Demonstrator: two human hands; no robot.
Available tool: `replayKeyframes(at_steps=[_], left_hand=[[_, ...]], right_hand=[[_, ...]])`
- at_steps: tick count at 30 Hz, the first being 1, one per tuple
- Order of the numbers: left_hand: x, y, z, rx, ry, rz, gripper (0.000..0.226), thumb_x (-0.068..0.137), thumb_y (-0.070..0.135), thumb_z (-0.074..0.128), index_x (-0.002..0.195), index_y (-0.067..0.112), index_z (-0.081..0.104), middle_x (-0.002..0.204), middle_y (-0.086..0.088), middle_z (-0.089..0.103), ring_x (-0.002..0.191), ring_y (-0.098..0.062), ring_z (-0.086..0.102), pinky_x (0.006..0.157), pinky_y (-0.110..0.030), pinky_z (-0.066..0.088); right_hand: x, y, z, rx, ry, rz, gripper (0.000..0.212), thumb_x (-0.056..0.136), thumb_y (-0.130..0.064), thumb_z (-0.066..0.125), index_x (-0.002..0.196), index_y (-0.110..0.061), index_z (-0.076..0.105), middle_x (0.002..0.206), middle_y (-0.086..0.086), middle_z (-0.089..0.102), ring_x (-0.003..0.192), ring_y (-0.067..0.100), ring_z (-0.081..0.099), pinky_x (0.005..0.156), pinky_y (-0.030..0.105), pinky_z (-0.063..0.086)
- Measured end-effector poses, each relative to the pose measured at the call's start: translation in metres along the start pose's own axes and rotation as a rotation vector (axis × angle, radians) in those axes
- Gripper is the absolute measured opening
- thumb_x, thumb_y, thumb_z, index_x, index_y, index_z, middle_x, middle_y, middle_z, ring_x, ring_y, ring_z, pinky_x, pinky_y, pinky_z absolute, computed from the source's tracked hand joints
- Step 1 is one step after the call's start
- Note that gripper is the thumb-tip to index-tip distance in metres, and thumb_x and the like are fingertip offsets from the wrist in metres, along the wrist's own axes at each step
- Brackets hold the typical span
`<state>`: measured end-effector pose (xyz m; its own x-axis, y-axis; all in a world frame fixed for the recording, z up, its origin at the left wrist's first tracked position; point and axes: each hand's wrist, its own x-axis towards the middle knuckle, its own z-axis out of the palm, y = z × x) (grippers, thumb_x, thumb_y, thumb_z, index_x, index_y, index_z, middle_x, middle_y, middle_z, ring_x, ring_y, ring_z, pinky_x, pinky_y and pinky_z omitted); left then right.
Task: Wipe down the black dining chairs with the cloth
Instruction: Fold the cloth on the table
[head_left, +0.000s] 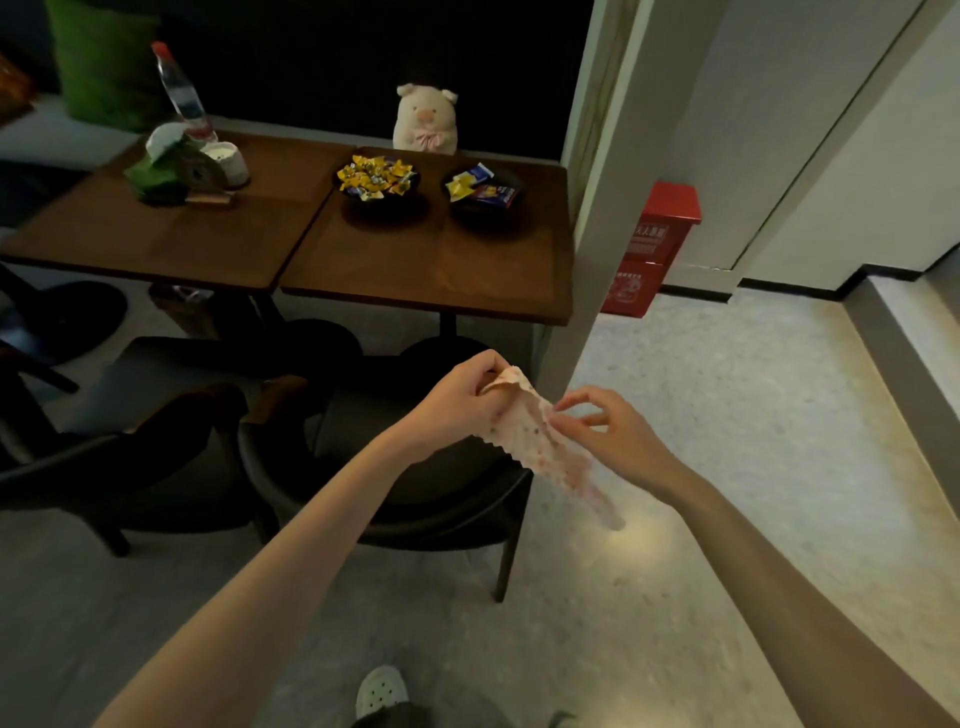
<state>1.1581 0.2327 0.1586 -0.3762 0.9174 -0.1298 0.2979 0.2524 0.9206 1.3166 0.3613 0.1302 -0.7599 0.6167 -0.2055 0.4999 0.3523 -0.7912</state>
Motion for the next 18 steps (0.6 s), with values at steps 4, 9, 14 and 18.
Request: replayKeyframes(at_steps=[4, 9, 14, 18], left_hand=[[0.016, 0.031, 0.059, 0.003, 0.007, -0.019, 0.003, 0.096, 0.020, 0.056, 0.097, 0.019, 0.058, 0.089, -0.001, 0.064, 0.077, -0.011, 0.062, 0.064, -0.020, 0.049], [0.033, 0.055, 0.107, 0.027, 0.071, -0.077, 0.008, 0.095, 0.024, 0.058, 0.099, 0.017, 0.061, 0.090, -0.001, 0.065, 0.079, -0.011, 0.063, 0.063, -0.019, 0.047], [0.051, 0.063, 0.117, 0.088, 0.155, -0.112, 0.010, 0.096, 0.021, 0.056, 0.100, 0.015, 0.062, 0.089, -0.003, 0.065, 0.075, -0.009, 0.060, 0.062, -0.017, 0.045], [0.071, 0.057, 0.100, 0.164, 0.165, -0.156, 0.009, 0.096, 0.021, 0.054, 0.094, 0.024, 0.062, 0.082, 0.009, 0.061, 0.070, -0.001, 0.057, 0.061, -0.013, 0.040]], right_hand=[[-0.021, 0.025, -0.036, 0.043, -0.056, -0.137, 0.021, 0.079, -0.051, 0.066, 0.096, -0.045, 0.055, 0.100, -0.025, 0.060, 0.092, 0.000, 0.061, 0.084, 0.022, 0.052], [-0.025, 0.051, -0.072, 0.044, 0.003, -0.261, 0.010, 0.086, -0.038, 0.067, 0.091, -0.041, 0.058, 0.089, -0.028, 0.060, 0.084, -0.008, 0.060, 0.078, 0.014, 0.049], [-0.003, 0.070, -0.107, 0.028, -0.024, -0.286, 0.002, 0.093, -0.025, 0.063, 0.092, -0.026, 0.061, 0.086, -0.017, 0.062, 0.080, -0.004, 0.061, 0.072, 0.009, 0.048], [0.030, 0.077, -0.129, -0.077, -0.046, -0.299, 0.013, 0.095, -0.020, 0.059, 0.090, -0.029, 0.052, 0.086, -0.013, 0.061, 0.080, 0.003, 0.062, 0.072, 0.016, 0.052]])
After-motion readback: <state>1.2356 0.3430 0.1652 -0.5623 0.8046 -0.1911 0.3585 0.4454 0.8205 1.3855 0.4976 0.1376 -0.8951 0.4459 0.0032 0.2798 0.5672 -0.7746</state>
